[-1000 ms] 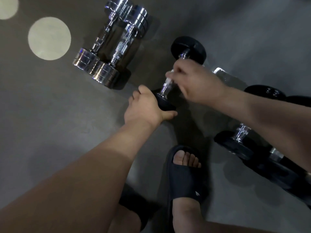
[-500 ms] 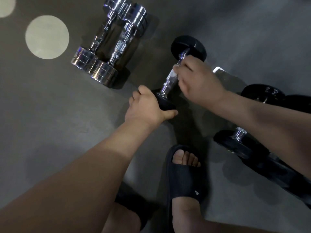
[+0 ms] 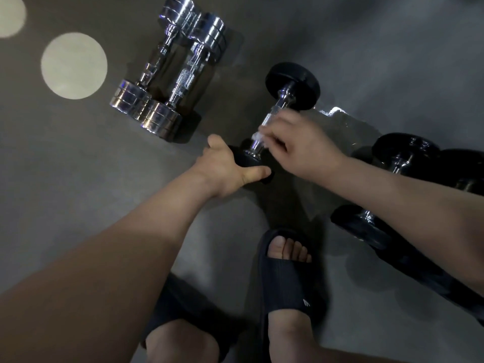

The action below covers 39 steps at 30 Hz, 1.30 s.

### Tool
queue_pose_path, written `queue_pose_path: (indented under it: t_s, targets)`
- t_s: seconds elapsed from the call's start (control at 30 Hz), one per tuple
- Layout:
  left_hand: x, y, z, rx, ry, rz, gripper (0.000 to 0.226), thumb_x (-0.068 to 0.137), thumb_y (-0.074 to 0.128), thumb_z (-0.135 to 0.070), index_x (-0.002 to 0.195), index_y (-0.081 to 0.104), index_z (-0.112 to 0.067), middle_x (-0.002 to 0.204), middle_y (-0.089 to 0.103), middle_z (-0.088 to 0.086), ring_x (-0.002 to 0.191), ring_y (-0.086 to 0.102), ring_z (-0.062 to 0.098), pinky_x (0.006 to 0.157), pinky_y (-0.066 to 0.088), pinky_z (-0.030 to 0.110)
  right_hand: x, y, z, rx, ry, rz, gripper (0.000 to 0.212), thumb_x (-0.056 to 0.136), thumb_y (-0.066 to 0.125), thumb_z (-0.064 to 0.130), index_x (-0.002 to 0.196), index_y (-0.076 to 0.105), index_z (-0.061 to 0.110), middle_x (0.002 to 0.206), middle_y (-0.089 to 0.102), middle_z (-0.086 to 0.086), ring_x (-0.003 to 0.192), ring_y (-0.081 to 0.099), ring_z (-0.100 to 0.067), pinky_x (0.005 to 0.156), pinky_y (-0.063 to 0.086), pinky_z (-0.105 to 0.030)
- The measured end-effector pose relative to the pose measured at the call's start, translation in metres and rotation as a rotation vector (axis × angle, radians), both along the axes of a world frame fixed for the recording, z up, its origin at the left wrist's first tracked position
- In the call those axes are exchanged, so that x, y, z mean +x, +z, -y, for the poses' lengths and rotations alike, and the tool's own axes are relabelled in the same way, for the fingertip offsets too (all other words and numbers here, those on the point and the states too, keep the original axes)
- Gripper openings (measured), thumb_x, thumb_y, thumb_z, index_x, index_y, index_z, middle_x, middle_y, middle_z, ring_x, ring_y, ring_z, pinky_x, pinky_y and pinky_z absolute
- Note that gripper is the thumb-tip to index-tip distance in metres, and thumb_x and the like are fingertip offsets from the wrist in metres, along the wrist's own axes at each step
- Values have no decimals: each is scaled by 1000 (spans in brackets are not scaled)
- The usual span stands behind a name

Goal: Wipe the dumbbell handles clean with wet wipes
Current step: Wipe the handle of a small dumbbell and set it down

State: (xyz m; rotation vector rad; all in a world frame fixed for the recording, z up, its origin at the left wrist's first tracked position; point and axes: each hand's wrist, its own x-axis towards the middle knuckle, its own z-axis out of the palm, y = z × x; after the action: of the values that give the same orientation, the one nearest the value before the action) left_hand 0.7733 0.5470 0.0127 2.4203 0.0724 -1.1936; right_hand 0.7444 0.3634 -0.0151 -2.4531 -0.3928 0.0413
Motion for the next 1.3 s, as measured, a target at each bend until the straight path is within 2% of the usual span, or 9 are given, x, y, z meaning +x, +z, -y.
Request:
queue_pose_path:
  t_s: [0.1, 0.27, 0.4, 0.6, 0.77, 0.93, 1.1, 1.2, 1.3]
  targets:
    - [-5, -4, 7, -13, -5, 1, 100, 57, 86, -67, 115, 22, -16, 134, 42, 10, 127, 45, 29, 105, 44, 40, 1, 6, 6, -64, 235, -19, 17, 97, 62, 13, 103, 74, 2, 96, 62, -14, 82, 62, -26, 85, 50, -25]
    - [-14, -8, 16, -67, 31, 34, 107, 52, 89, -65, 120, 22, -17, 138, 32, 7, 133, 37, 27, 111, 40, 41, 7, 6, 19, -99, 12, 31, 24, 99, 55, 20, 100, 74, 6, 97, 60, -12, 82, 62, -27, 75, 53, -38]
    - [-13, -9, 13, -54, 36, 20, 104, 49, 89, -66, 110, 17, -21, 135, 34, 6, 131, 39, 27, 110, 41, 41, -7, 2, 7, -158, 308, 14, 22, 96, 53, 12, 97, 73, 2, 93, 60, -15, 80, 61, -32, 73, 53, -42]
    - [-13, -9, 14, -82, 31, 37, 110, 53, 89, -64, 124, 22, -15, 139, 34, 7, 133, 37, 27, 111, 40, 42, 11, -2, 28, -182, 8, 53, 20, 96, 54, 11, 101, 71, 3, 99, 60, -15, 87, 61, -32, 74, 52, -45]
    - [-14, -9, 13, -81, 41, 41, 105, 53, 90, -62, 119, 23, -16, 136, 35, 6, 131, 38, 27, 109, 41, 42, 0, -5, 21, -181, 235, 54, 22, 98, 54, 10, 107, 72, 2, 98, 62, -15, 85, 62, -33, 72, 53, -41]
    - [-17, -10, 14, -94, 70, 70, 102, 53, 91, -60, 115, 22, -17, 136, 34, 6, 131, 37, 27, 110, 39, 40, 13, -5, 32, -354, -162, 93, 22, 94, 48, 10, 101, 66, -1, 97, 57, -21, 78, 57, -41, 60, 41, -37]
    - [-20, -9, 17, -89, 74, 92, 110, 55, 91, -60, 128, 24, -12, 140, 33, 8, 133, 34, 28, 109, 39, 41, -2, -4, 26, -353, 53, 128, 26, 91, 57, 3, 114, 67, -5, 96, 59, -19, 77, 57, -37, 61, 48, -38]
    - [-22, -9, 20, -84, 70, 124, 109, 55, 91, -60, 127, 24, -13, 140, 30, 7, 134, 32, 29, 109, 37, 39, 15, 0, 33, -489, -42, 93, 18, 92, 55, 6, 104, 64, -4, 93, 56, -23, 71, 57, -39, 50, 43, -38]
    - [-27, -9, 23, -70, 64, 170, 110, 55, 90, -61, 128, 24, -13, 140, 28, 6, 134, 32, 30, 106, 36, 40, 21, 2, 28, -593, -110, -39, 15, 88, 58, 1, 101, 61, -4, 97, 55, -25, 68, 55, -39, 51, 34, -34]
